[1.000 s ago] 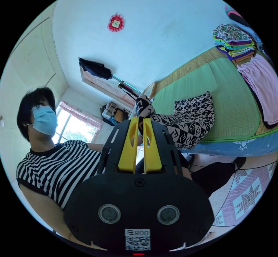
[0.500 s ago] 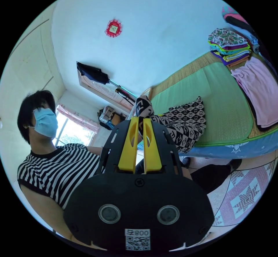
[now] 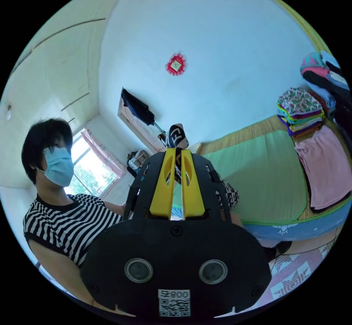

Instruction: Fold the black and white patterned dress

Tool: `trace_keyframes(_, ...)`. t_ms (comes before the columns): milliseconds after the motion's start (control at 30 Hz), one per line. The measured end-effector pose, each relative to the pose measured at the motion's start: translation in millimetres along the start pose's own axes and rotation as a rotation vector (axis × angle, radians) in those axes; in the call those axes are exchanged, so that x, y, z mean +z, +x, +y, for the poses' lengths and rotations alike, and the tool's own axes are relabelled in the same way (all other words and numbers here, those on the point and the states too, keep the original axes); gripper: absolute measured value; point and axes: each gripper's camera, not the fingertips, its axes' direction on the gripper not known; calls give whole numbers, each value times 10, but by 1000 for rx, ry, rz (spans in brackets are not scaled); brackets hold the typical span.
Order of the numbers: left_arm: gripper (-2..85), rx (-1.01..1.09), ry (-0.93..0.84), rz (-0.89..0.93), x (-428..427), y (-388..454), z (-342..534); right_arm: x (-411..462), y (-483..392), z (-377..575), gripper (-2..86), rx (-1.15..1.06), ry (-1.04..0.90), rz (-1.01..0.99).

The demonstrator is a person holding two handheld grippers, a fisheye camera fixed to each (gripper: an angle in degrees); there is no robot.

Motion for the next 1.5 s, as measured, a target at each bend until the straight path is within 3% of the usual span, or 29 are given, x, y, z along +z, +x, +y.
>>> trace_keyframes(367,26,407,25,-20,426,2399,883,-1107,-798,-579,19,-240,158,-79)
trace_keyframes(867,27,779,144,-29,654,4752,2391,-2258,-1763,-989,19,-503,251,-137)
trace_keyframes(1500,30,864,142,-38,946,5912,3472,-3065,-2220,-1151,18,-624,309,-101)
